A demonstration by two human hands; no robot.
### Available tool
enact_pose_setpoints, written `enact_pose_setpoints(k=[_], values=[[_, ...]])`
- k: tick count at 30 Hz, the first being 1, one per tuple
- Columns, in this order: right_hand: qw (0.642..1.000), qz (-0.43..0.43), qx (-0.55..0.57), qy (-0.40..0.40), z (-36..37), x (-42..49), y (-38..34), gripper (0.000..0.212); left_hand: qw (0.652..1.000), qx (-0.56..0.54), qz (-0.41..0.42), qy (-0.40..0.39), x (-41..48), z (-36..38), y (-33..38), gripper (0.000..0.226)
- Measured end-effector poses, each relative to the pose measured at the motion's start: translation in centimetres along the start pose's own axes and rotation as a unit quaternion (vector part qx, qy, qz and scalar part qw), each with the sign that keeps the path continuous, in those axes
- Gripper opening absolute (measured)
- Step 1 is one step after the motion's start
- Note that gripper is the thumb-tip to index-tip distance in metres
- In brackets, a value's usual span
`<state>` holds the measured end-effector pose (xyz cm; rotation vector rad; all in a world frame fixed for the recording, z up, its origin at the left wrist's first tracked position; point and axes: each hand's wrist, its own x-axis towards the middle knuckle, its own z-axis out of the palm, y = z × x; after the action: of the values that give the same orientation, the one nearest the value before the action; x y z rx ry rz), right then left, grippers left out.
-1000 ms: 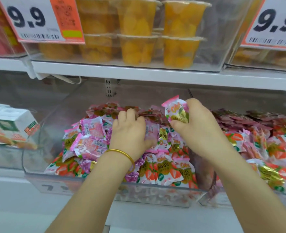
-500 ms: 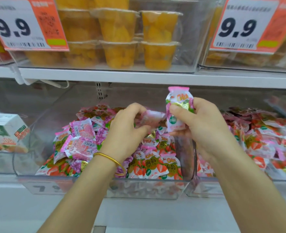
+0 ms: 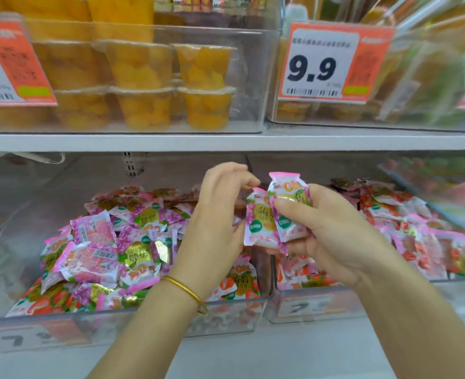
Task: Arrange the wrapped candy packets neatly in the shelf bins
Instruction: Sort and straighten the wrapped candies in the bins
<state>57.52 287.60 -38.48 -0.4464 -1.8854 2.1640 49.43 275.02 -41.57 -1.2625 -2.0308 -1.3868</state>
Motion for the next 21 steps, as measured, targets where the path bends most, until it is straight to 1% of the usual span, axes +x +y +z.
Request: enact_pose_setpoints(k=[2, 5, 7, 10, 11, 12, 13, 15, 16, 18, 19, 21], values=[[0.999, -0.001, 0.029, 0.027, -1.5, 0.0, -0.2, 0.027, 1.0, 0.022, 0.006, -0.012, 0.2, 0.8, 0.1, 0.049], [0.993, -0.004, 0.065, 0.096, -4.7, 0.1, -0.9, 0.02, 0.996, 0.071, -0.024, -0.038, 1.2, 1.6, -0.4, 0.036], [0.99, -0.004, 0.04, 0.132, -6.7, 0.5, -1.0, 0.013, 0.992, 0.083, -0.07, -0.068, 2.2, 2.2, -0.9, 0.032], [0.988, 0.019, -0.014, 0.154, -8.4, 1.8, -0.6, 0.003, 0.978, 0.093, -0.148, -0.116, 2.9, 3.4, -1.9, 0.043], [0.985, 0.027, -0.043, 0.162, -8.5, 2.5, -0.4, 0.009, 0.975, 0.089, -0.165, -0.121, 2.9, 3.7, -2.1, 0.045], [0.981, 0.034, -0.077, 0.175, -8.5, 3.3, -0.3, 0.02, 0.974, 0.083, -0.175, -0.121, 3.0, 4.0, -2.3, 0.046], [0.977, 0.041, -0.106, 0.18, -8.4, 4.2, -0.2, 0.027, 0.973, 0.081, -0.181, -0.118, 3.0, 4.2, -2.4, 0.046], [0.97, 0.039, -0.151, 0.184, -7.6, 6.3, -0.3, 0.019, 0.972, 0.089, -0.184, -0.112, 3.2, 4.4, -2.6, 0.047], [0.967, 0.037, -0.168, 0.19, -7.0, 7.4, -0.5, 0.02, 0.973, 0.093, -0.183, -0.11, 3.3, 4.4, -2.7, 0.048], [0.966, 0.034, -0.178, 0.186, -5.7, 9.9, -0.9, 0.029, 0.974, 0.096, -0.178, -0.106, 3.5, 4.5, -2.8, 0.048], [0.966, 0.031, -0.182, 0.179, -5.1, 10.9, -1.0, 0.027, 0.974, 0.096, -0.175, -0.105, 3.5, 4.5, -2.9, 0.048], [0.957, 0.053, -0.221, 0.178, -4.0, 12.4, -1.4, 0.004, 0.976, 0.096, -0.165, -0.102, 3.4, 4.5, -3.1, 0.048]])
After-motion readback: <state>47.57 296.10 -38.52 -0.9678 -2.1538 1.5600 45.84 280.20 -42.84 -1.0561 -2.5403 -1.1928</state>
